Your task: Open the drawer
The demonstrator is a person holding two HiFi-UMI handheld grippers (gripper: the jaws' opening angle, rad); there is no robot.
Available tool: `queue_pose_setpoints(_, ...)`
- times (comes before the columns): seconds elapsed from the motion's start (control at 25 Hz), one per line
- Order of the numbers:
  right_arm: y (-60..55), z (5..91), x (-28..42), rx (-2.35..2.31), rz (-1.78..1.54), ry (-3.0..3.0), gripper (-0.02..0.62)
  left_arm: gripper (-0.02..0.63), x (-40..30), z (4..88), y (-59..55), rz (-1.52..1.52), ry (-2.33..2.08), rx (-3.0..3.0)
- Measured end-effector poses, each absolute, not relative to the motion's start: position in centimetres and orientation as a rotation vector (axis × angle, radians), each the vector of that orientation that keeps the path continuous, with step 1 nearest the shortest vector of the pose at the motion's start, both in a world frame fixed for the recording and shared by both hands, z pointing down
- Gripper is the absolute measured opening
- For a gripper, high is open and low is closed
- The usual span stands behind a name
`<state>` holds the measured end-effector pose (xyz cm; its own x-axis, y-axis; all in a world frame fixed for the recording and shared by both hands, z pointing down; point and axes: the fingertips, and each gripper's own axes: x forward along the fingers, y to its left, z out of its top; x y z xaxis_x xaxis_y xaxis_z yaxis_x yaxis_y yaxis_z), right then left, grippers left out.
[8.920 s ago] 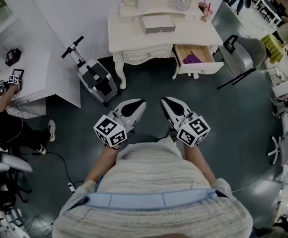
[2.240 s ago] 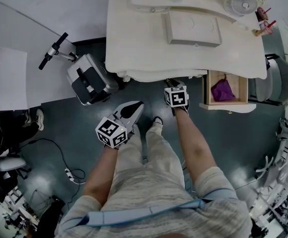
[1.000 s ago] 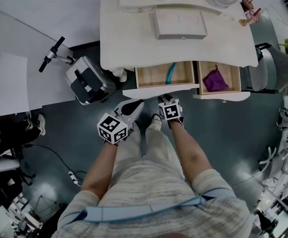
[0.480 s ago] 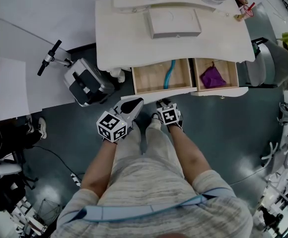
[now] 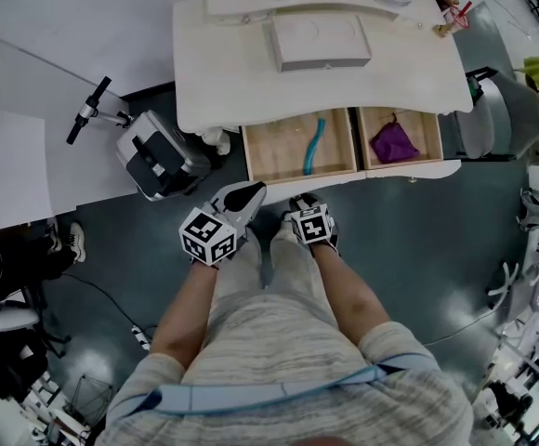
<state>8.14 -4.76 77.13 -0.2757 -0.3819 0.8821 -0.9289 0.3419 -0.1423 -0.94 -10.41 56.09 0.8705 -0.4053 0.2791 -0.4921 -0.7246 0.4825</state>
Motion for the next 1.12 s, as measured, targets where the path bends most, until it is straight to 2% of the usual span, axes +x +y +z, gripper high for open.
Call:
queue_pose_setpoints(1.04,-4.0,76.7,8.6,1.124,0.942,-1.841,0.12,0.02,-0.9,56.2,-10.2,0.235,-0.649,2.469)
queue_pose_setpoints(1.12,-3.3,76.5,8.7,1.108,0.966,-1.845,0.155,0.02,-0.9,56.1,-10.2,0.237,-0.648,2.472)
